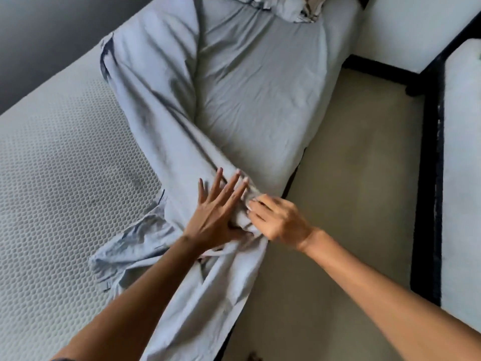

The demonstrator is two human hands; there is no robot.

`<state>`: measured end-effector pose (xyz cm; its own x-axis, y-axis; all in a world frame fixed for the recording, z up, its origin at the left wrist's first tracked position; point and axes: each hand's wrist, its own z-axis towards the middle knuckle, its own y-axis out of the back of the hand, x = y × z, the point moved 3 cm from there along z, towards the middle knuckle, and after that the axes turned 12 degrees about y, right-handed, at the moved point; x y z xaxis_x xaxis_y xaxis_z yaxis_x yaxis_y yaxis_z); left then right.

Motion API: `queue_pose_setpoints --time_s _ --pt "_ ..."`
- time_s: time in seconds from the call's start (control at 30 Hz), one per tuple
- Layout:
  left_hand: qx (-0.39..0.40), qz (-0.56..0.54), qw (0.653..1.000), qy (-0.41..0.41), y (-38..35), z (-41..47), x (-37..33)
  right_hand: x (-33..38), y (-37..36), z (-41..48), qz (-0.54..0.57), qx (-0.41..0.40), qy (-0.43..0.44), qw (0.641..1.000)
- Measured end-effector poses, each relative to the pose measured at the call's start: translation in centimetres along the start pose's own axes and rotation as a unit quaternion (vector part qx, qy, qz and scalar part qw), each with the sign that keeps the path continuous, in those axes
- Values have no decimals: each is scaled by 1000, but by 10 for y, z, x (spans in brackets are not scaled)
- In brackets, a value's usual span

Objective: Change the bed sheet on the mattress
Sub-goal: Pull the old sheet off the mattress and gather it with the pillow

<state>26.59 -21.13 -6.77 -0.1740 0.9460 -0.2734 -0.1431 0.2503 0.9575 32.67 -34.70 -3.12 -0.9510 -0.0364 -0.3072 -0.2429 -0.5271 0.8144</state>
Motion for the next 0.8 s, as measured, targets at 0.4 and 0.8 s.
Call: queue_pose_setpoints --time_s 0.4,0.8 --pt "-130 -6 986 -108 1 87 -15 -84 -70 -17 367 157 -345 850" --pt "30 32 996 77 11 258 44 -280 -76 -26 61 57 47 995"
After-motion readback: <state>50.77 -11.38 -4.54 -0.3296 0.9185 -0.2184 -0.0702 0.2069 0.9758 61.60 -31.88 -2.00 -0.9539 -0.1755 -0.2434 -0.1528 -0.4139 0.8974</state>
